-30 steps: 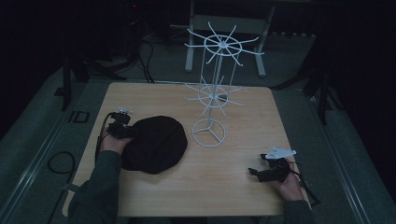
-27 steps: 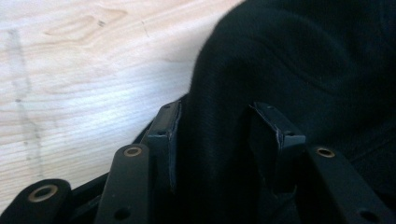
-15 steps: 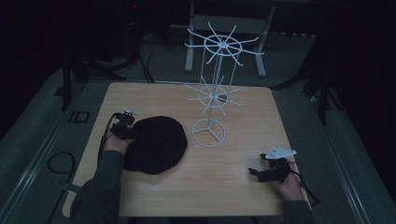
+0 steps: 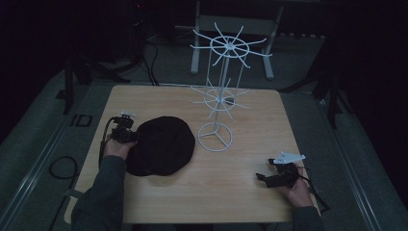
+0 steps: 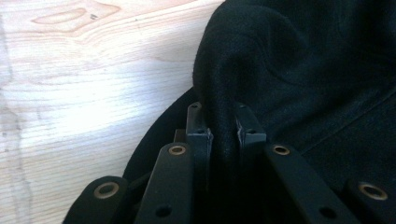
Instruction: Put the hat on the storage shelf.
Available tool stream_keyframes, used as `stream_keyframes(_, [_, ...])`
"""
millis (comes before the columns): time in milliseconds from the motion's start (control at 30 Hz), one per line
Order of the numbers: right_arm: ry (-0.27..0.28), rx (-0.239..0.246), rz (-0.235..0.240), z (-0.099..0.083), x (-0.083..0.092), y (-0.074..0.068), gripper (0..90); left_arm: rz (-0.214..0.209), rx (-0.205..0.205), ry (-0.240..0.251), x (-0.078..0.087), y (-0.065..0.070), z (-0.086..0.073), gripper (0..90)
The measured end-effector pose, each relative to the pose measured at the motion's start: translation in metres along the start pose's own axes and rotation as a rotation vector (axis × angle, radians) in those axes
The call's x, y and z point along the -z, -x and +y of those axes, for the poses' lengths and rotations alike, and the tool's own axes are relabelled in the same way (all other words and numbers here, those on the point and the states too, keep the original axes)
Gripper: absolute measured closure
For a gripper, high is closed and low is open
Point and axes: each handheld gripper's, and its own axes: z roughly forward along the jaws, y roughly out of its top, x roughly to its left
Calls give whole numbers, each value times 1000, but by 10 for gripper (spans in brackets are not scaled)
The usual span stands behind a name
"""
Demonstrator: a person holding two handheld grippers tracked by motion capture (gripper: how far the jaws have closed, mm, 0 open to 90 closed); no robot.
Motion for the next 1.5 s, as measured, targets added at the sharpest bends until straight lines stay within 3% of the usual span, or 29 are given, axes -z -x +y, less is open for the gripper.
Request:
stream_keyframes(100, [0,0,0,0,0,0,141,-31,18,21,4,-1,0,810])
stream_keyframes(333, [-1,-2,0,0,0,0,141,-54,27,49,14,-1,3,810])
stream_keyframes(433, [-1,-2,0,0,0,0,140,-74,49,77,20,-2,5,810])
stream_keyframes(567, [-1,-1,0,0,0,0,141,-135,90,121,30,-5,7,809])
stream_keyframes(833, [-1,-1,0,0,0,0,141,-193,137,173,41,-12,7,807])
stream_keyframes(1500, [-1,-1,0,0,0,0,141,-251,182,276,64,-20,10,803])
